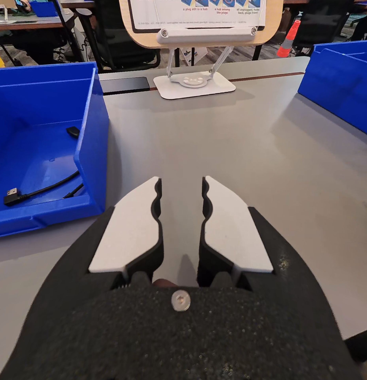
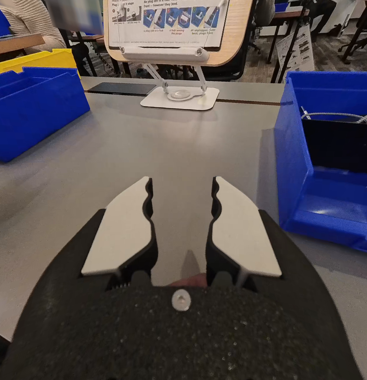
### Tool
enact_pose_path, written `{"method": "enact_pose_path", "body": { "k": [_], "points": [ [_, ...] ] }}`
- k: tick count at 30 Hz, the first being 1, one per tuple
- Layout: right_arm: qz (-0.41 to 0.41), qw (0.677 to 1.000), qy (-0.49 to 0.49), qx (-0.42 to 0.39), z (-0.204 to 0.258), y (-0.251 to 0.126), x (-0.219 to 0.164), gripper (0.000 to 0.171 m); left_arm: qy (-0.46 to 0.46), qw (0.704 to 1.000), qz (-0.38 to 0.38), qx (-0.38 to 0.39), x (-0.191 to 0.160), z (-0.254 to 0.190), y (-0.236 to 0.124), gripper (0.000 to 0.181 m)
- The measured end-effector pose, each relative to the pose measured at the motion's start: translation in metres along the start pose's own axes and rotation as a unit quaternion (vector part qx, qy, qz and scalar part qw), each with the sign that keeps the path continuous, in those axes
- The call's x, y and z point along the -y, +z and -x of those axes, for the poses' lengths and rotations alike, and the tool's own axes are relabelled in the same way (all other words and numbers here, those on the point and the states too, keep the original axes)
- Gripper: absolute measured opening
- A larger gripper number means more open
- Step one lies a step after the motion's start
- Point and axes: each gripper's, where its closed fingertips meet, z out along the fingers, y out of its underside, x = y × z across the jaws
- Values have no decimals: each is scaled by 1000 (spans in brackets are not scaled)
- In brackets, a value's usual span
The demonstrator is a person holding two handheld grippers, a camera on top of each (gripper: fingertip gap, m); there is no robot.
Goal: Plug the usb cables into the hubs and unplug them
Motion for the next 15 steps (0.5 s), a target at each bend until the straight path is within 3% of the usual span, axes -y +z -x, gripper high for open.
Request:
{"method": "enact_pose_path", "body": {
  "k": [4, 8, 12, 13, 14, 15],
  "points": [
    [11, 1000, -7, 9, 4, 3, -3, 52, -4, 1000, -1, 20, 0, 14, -5, 37],
    [15, 1000, -12, 15, 8, 4, -5, 50, 2, 995, 7, 102, 6, 66, -13, 37],
    [19, 999, -18, 25, 13, 4, -7, 47, -17, 987, 72, 143, -12, 102, 24, 38],
    [17, 999, -20, 25, 14, 3, -7, 46, -24, 986, 86, 144, -18, 105, 34, 27],
    [16, 999, -20, 25, 15, 1, -6, 46, -30, 985, 93, 142, -21, 105, 43, 5],
    [14, 999, -21, 25, 15, -1, -5, 46, -40, 985, 86, 147, -20, 105, 48, 2]
  ]
}}
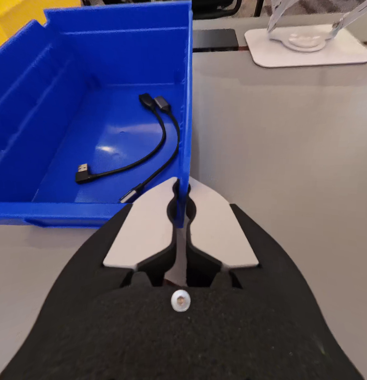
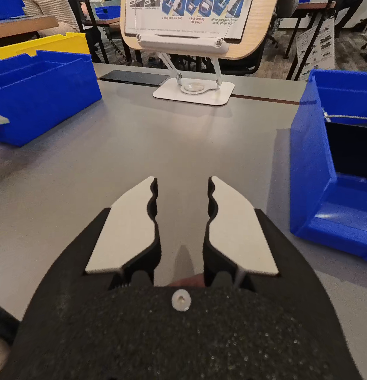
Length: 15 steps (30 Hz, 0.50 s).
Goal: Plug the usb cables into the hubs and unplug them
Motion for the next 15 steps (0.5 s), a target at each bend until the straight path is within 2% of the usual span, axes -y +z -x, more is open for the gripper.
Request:
{"method": "enact_pose_path", "body": {
  "k": [5, 8, 9, 11, 12, 13, 15],
  "points": [
    [-3, 1000, 3, 1, -2, -11, 1, 44, 28, 1000, 2, -4, -3, -47, -9, 3],
    [1, 1000, 13, 14, 2, -9, 0, 44, 25, 999, 1, -43, -8, -90, -23, 7],
    [4, 1000, 15, 21, 5, -6, 0, 44, 22, 997, 6, -71, -11, -106, -31, 13],
    [14, 999, 14, 40, 17, 1, -1, 44, 30, 992, 12, -120, -16, -132, -56, 48],
    [19, 998, 13, 53, 28, 6, -1, 45, 44, 991, 7, -124, -18, -135, -74, 57],
    [23, 997, 13, 69, 42, 11, -1, 45, 61, 991, -10, -123, -17, -131, -94, 54],
    [30, 993, 11, 110, 81, 22, -1, 45, 66, 994, -77, -46, -7, -84, -124, 43]
  ]
}}
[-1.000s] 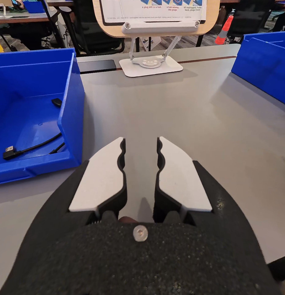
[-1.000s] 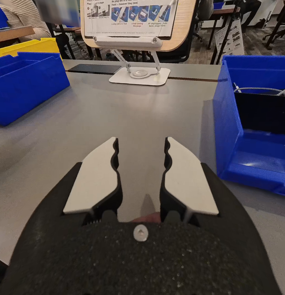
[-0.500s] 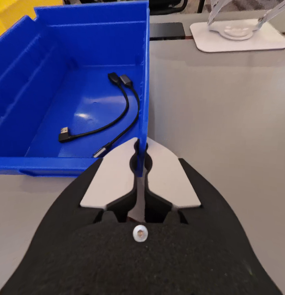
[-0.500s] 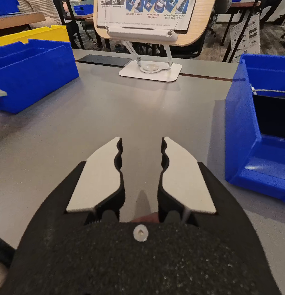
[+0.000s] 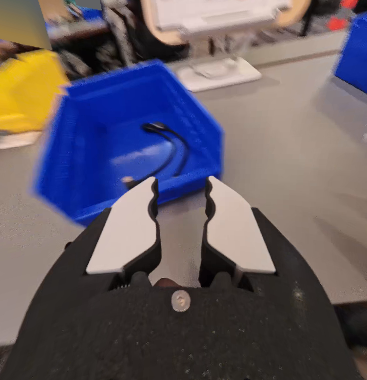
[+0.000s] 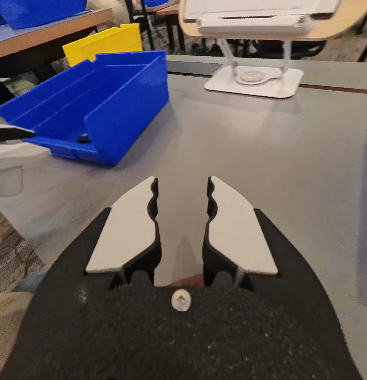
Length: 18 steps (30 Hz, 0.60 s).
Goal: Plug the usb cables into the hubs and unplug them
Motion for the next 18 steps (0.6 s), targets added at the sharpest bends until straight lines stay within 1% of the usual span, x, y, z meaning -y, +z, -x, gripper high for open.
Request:
{"method": "enact_pose_path", "body": {
  "k": [1, 2, 4, 6, 8, 9, 10, 11, 12, 13, 14, 16, 18],
  "points": [
    [6, 1000, -4, 22, 23, 12, 0, 45, -13, 999, -16, 31, 0, 28, -9, 41],
    [13, 999, -10, 40, 46, 25, 0, 46, -44, 997, -11, 56, -5, 56, -11, 43],
    [22, 998, -32, 50, 86, 53, 3, 47, -107, 990, 10, 89, -23, 102, 1, 52],
    [16, 998, -45, 43, 112, 83, 12, 47, -140, 983, 19, 119, -37, 132, 18, 56],
    [16, 999, -44, 13, 121, 109, 18, 45, -153, 979, 24, 135, -45, 147, 34, 56],
    [30, 998, -42, -18, 116, 122, 16, 42, -158, 979, 31, 126, -49, 148, 43, 51],
    [46, 998, -36, -36, 114, 133, 12, 36, -166, 979, 41, 115, -51, 147, 51, 46],
    [56, 998, -25, -34, 115, 142, 8, 23, -170, 980, 46, 96, -52, 142, 57, 31],
    [58, 998, -14, -38, 113, 148, 7, 12, -171, 981, 46, 86, -49, 139, 61, 21],
    [53, 997, -14, -62, 106, 151, 8, 10, -162, 982, 54, 81, -47, 138, 62, 9],
    [50, 995, -26, -86, 97, 151, 10, 6, -138, 985, 63, 79, -47, 134, 63, 3],
    [45, 994, -21, -98, 85, 145, 11, 4, -105, 989, 67, 77, -45, 120, 61, 2],
    [34, 991, -25, -127, 68, 127, 14, 3, -78, 993, 64, 59, -42, 94, 57, 3]
  ]
}}
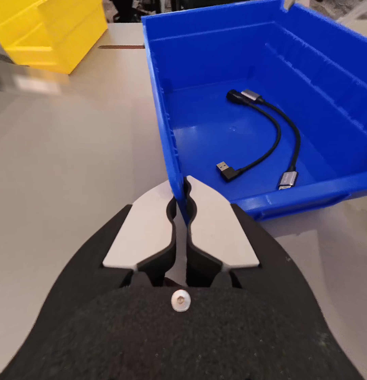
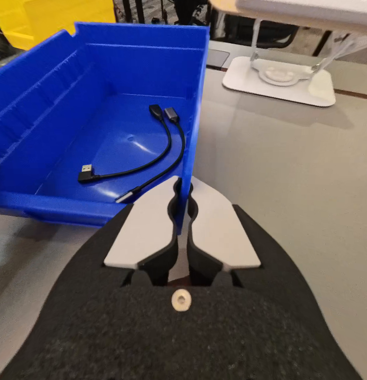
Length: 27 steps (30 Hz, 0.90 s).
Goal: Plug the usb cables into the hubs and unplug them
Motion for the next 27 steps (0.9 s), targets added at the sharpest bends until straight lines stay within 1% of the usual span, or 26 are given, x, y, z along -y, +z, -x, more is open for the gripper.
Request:
{"method": "enact_pose_path", "body": {
  "k": [4, 8, 11, 13, 15, 16, 18, 19, 20, 21, 22, 23, 25, 27],
  "points": [
    [-8, 999, 6, -50, -52, -48, -12, 3, 22, 998, -7, -58, -6, -65, -14, 3],
    [8, 993, 29, -115, -114, -99, -44, 3, 67, 990, -12, -124, -8, -141, -20, 3],
    [14, 987, 69, -144, -152, -119, -64, 3, 91, 985, -16, -146, -3, -183, -16, 3],
    [9, 985, 83, -149, -167, -122, -68, 3, 85, 985, -15, -149, 0, -196, -9, 3],
    [8, 986, 82, -142, -173, -119, -67, 4, 81, 986, -13, -148, 3, -199, -4, 5],
    [8, 988, 84, -132, -174, -118, -66, 5, 80, 985, -13, -155, 3, -201, -4, 13],
    [1, 990, 93, -102, -172, -123, -63, 8, 71, 986, -8, -151, 0, -195, -11, 46],
    [-6, 992, 94, -85, -172, -131, -61, 20, 66, 986, -14, -152, -1, -192, -20, 51],
    [-17, 994, 93, -63, -172, -143, -58, 32, 59, 986, -21, -157, 0, -191, -31, 51],
    [-33, 994, 91, -47, -176, -157, -53, 38, 53, 985, -27, -163, -1, -192, -42, 52],
    [-49, 994, 83, -50, -189, -172, -49, 40, 50, 984, -31, -169, 0, -194, -53, 52],
    [-62, 993, 71, -76, -215, -187, -46, 40, 48, 982, -37, -176, 1, -198, -64, 52],
    [-74, 984, 63, -147, -289, -212, -45, 38, 46, 978, -50, -195, 6, -212, -83, 51],
    [-56, 975, 82, -199, -370, -223, -56, 36, 47, 971, -62, -225, 12, -235, -100, 49]
  ]
}}
